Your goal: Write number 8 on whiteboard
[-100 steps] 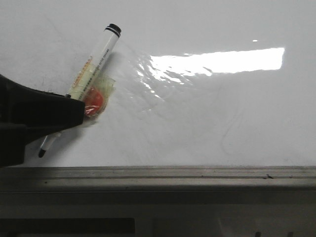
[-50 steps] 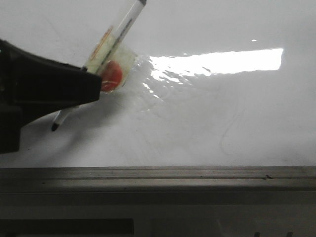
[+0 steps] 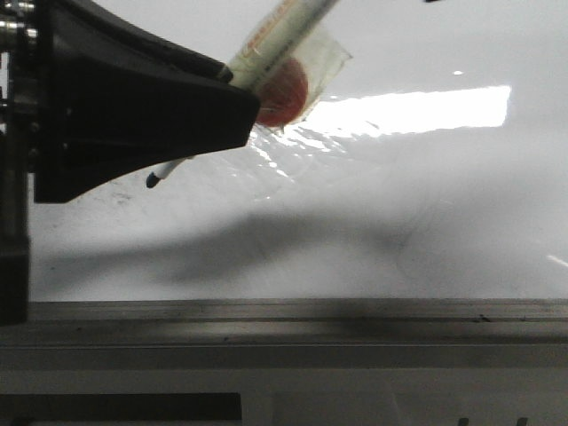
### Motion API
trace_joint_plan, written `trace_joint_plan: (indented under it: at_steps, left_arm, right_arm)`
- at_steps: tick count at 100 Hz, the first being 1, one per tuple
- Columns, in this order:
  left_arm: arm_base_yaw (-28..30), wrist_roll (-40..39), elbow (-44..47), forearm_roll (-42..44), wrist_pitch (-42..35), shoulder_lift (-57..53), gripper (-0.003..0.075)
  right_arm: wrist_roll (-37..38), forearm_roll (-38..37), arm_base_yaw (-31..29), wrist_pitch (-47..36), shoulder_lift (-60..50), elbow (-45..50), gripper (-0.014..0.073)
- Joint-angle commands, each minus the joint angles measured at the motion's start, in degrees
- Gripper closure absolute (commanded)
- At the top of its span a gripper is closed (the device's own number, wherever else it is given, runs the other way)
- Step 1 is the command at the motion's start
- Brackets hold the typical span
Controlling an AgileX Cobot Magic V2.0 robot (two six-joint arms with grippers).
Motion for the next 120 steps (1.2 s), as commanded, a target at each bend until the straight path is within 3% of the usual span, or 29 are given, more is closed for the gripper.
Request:
trace_joint_plan:
  at_steps: [1, 57, 94, 101, 120]
  left_arm:
    - [-0.5, -0.2, -1.8, 2.7, -5.2, -0.8, 0.0741]
    - [-0.5, -0.2, -1.8, 5.1, -7.4, -0.8, 0.0741]
    - [-0.5, -0.2, -1.8, 4.1, -7.9, -0.8, 0.0738]
    - [-0.5, -0.2, -1.8, 3.8, -7.9, -0.8, 0.0696]
    - [-0.5, -0.2, -1.8, 0.6, -7.6, -1.1, 0.0416]
  right_arm:
    - [-0.8, 0.6, 0.8, -6.3, 2.3, -3.2, 0.0299]
    - [-0.8, 3.1, 0.6, -10.9, 7.9, -5.4, 0.0312]
    - [-0.8, 3.3, 0.6, -6.1, 7.9, -5.4, 0.0587]
    - [-0.8, 3.3, 0.6, -6.0, 7.9, -5.4, 0.0643]
    - [-0.8, 3.4, 0.6, -6.0, 7.9, -5.4, 0.0659]
